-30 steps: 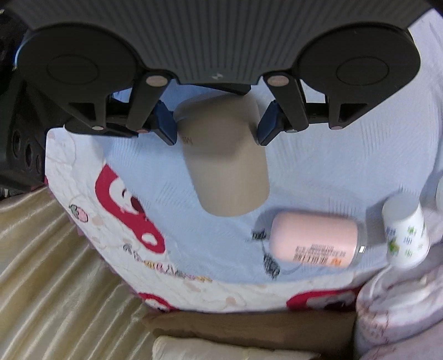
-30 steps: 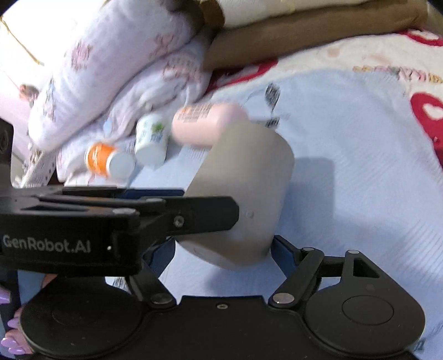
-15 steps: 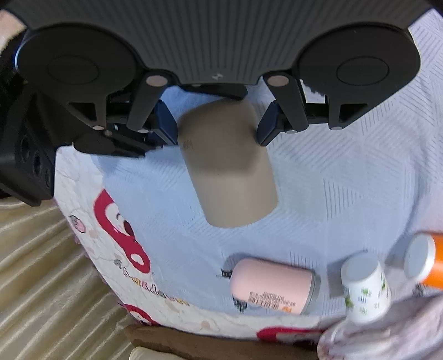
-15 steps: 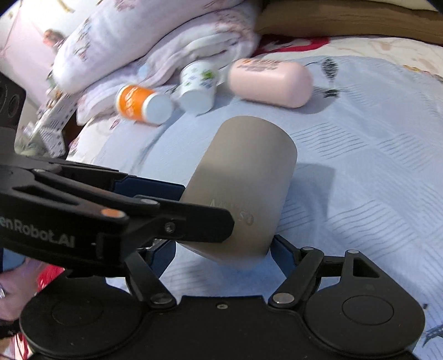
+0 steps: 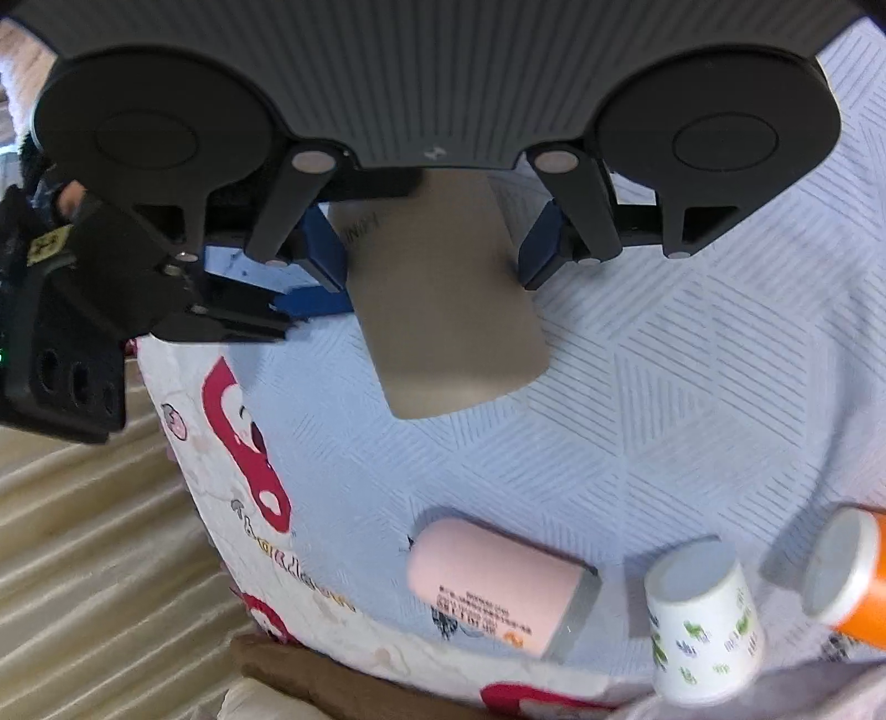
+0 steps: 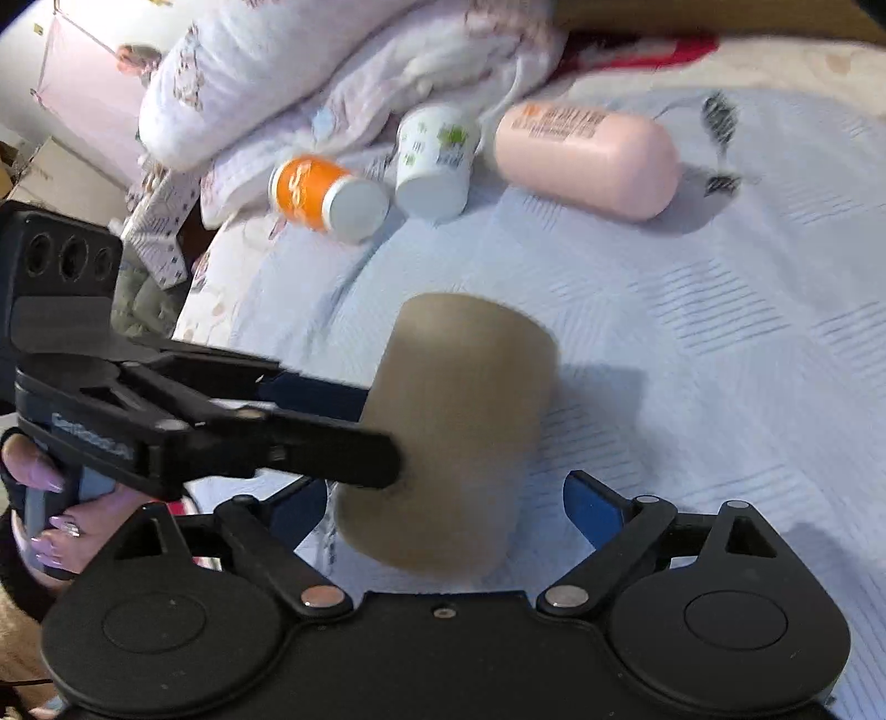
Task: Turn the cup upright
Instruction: 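Rotate the right tool to tip the grey tumbler upright, open end up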
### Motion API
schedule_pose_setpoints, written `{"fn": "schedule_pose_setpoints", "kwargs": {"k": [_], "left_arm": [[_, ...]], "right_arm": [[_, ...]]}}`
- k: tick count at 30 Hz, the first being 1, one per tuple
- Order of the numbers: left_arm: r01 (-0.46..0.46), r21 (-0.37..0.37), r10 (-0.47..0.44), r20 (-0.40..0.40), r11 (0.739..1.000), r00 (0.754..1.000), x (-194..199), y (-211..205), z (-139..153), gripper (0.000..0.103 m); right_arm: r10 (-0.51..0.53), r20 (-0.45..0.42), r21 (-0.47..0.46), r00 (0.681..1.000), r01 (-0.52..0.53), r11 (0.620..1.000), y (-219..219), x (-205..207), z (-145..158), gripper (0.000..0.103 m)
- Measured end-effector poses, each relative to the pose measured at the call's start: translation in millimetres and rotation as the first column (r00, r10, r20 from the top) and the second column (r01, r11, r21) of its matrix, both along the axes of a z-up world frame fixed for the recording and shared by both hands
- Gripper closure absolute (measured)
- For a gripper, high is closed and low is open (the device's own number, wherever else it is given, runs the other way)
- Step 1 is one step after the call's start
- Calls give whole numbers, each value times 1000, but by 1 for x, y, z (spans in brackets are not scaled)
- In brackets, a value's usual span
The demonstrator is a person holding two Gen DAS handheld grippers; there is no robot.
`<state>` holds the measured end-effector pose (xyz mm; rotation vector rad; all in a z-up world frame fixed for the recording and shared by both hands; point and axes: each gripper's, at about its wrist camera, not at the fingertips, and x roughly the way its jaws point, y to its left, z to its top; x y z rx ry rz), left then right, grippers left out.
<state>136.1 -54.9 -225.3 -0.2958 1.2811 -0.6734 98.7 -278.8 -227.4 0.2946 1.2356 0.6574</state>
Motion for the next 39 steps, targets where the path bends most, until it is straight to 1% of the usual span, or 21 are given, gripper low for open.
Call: {"fn": "schedule_pose_setpoints", "kwargs": {"k": [2,3,5,6,10,12,14,16,17,20,24,27,29,32,34,35,37,39], "left_arm": [[-3,-4,3,-11,1000,1000,4,-2,0,36],[0,-7,0,-7,1000,1000,5,-2,-1,35],[-3,-20,3,-4,1000,1000,6,0,-3,34],[-5,-23,5,3,1000,1000,5,1,-4,34],[-11,-35,14,73,999,997,-11,3,-2,34],[7,-16,-4,136,1000,991,-24,0,5,34],[26,12,-28,215,1000,976,-37,-4,12,35],[28,30,-36,294,999,955,-49,-5,17,36],[28,33,-37,315,999,948,-53,-4,18,36],[10,25,-17,328,1000,945,-59,3,18,36],[14,71,-40,373,997,927,-68,5,22,37],[16,92,-53,407,996,912,-75,8,22,37],[16,86,-51,423,996,905,-76,12,21,37],[19,65,-46,433,998,900,-74,17,19,38],[22,63,-47,435,998,899,-74,16,20,39],[27,70,-56,442,997,895,-73,15,22,40],[39,96,-80,468,995,880,-75,12,24,42],[49,128,-108,504,991,857,-77,7,28,44]], "right_arm": [[11,-1,-28,1000,-11,1000,7,5,-2,9],[15,-14,-30,1000,-16,999,9,7,-3,9],[12,-26,-14,1000,-13,1000,10,8,-4,14],[6,-23,-10,1000,-7,1000,9,7,-4,14],[37,81,-16,996,-35,999,9,-6,-1,14],[60,136,-37,989,-55,998,10,-15,2,14],[90,196,-83,976,-75,994,17,-22,8,15],[132,276,-150,952,-93,984,26,-33,13,15],[148,307,-178,940,-95,979,30,-38,16,15],[188,350,-237,917,-108,966,40,-45,18,15],[228,403,-277,886,-119,953,52,-51,19,15],[270,468,-322,842,-122,939,58,-61,18,15],[273,486,-330,830,-115,937,61,-63,19,15],[280,506,-344,816,-107,933,65,-63,18,15],[279,515,-345,811,-102,933,66,-62,18,15],[277,519,-347,809,-97,933,67,-61,18,15],[280,536,-362,796,-82,928,69,-63,17,15],[278,555,-378,784,-60,924,72,-63,17,15]]}}
